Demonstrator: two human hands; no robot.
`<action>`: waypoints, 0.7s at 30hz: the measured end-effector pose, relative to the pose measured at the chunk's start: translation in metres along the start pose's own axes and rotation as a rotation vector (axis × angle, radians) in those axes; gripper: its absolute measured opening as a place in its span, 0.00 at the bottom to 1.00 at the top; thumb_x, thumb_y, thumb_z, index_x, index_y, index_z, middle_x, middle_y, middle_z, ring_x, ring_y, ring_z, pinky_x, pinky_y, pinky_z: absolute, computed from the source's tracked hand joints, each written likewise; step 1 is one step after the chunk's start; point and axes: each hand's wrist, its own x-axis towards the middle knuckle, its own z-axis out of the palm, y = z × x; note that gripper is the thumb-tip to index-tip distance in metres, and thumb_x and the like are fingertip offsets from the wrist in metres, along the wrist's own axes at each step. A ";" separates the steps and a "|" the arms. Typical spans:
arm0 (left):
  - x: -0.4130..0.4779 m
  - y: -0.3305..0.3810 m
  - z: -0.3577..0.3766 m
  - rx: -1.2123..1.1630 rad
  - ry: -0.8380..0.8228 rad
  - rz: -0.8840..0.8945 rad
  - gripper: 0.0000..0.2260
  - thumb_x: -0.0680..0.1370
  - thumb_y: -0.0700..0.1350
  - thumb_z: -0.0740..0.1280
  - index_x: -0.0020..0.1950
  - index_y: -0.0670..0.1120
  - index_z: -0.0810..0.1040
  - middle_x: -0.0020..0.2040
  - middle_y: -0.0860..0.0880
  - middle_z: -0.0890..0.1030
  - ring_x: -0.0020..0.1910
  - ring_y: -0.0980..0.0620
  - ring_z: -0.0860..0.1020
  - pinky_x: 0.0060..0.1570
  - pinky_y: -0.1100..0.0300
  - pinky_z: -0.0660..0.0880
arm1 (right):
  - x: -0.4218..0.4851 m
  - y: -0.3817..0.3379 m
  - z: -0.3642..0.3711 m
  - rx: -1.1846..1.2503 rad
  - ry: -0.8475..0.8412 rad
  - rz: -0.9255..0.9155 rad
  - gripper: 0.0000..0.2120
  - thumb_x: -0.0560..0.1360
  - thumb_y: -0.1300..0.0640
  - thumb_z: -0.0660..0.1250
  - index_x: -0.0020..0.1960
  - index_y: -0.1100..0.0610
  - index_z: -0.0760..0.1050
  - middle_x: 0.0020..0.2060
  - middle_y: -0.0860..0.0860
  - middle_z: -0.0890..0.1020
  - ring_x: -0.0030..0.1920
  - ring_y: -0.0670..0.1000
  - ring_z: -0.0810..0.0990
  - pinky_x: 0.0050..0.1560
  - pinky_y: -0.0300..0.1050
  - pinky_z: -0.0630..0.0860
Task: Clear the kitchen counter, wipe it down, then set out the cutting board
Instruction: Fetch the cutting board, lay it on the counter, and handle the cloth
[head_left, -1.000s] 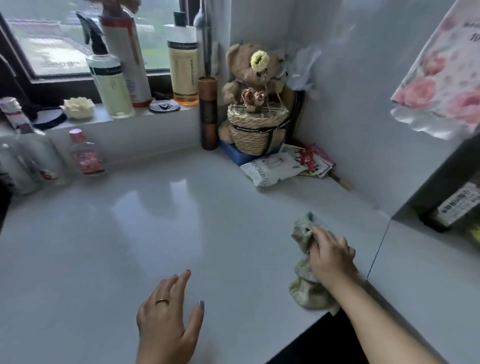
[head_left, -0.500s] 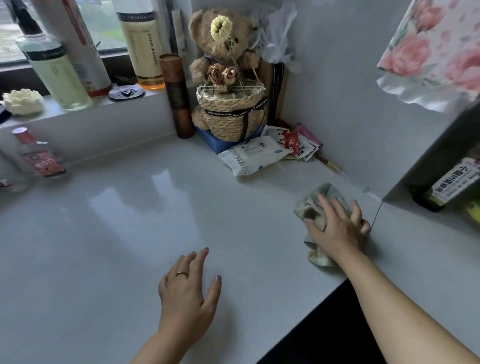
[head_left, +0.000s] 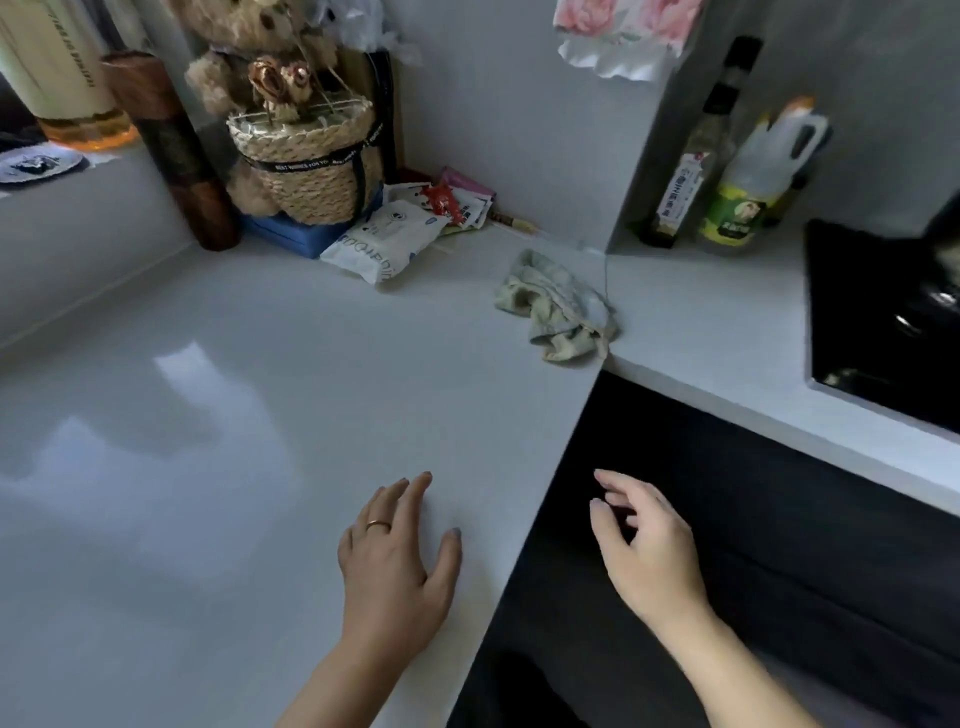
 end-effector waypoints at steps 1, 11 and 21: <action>-0.009 0.002 -0.001 -0.006 -0.021 0.031 0.29 0.68 0.59 0.54 0.66 0.48 0.69 0.64 0.45 0.74 0.67 0.43 0.68 0.65 0.46 0.61 | -0.022 0.002 -0.005 0.030 0.014 0.071 0.13 0.74 0.62 0.66 0.57 0.55 0.77 0.51 0.47 0.80 0.46 0.40 0.79 0.49 0.29 0.72; -0.112 0.092 0.060 -0.170 -0.482 0.421 0.15 0.72 0.45 0.68 0.59 0.49 0.75 0.46 0.51 0.77 0.44 0.55 0.75 0.46 0.59 0.69 | -0.223 0.060 -0.121 0.066 0.315 0.612 0.09 0.74 0.62 0.65 0.52 0.52 0.76 0.33 0.47 0.79 0.41 0.52 0.82 0.38 0.29 0.70; -0.302 0.206 0.173 -0.037 -0.952 0.504 0.10 0.71 0.39 0.70 0.51 0.45 0.79 0.36 0.42 0.82 0.38 0.46 0.79 0.39 0.56 0.69 | -0.523 0.164 -0.225 0.269 0.906 1.094 0.11 0.71 0.67 0.68 0.48 0.52 0.78 0.38 0.57 0.79 0.41 0.59 0.82 0.49 0.42 0.74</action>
